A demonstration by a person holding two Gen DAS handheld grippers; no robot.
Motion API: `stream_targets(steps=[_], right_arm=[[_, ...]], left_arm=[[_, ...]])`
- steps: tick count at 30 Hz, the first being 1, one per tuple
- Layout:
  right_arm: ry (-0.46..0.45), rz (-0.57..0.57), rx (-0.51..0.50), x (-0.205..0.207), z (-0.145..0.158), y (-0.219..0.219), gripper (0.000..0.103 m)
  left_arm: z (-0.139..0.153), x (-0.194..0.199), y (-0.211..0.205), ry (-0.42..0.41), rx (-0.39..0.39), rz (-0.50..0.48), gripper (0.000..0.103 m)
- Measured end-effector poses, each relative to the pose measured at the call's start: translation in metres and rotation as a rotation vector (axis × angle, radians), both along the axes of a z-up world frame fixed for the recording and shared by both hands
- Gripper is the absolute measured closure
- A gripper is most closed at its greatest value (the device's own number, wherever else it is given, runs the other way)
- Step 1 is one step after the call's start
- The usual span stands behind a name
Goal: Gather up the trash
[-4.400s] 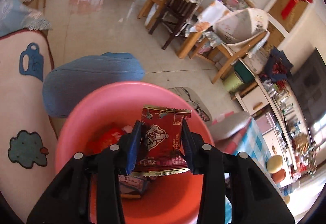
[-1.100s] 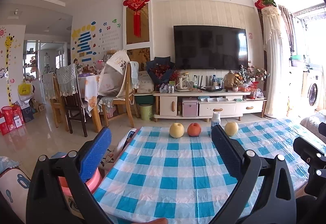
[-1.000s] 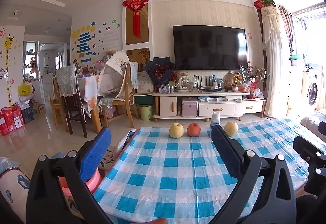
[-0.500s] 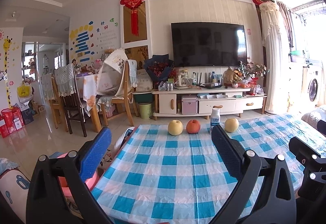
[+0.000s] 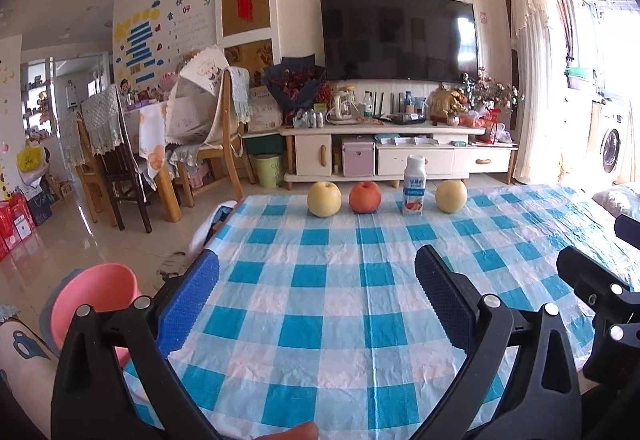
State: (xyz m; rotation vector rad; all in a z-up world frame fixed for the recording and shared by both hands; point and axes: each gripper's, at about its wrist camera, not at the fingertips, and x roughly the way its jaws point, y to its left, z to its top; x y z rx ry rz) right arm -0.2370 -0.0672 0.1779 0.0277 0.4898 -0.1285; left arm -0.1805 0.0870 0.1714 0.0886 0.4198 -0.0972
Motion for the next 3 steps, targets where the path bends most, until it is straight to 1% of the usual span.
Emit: stream_targets(steps=[3], right_arm=[[0.049,-0.008,0.0,0.037,-0.015,-0.016,0.006]], left_arm=[[-0.025,0.035,-0.008,0.087,-0.007,0.015,0.004]])
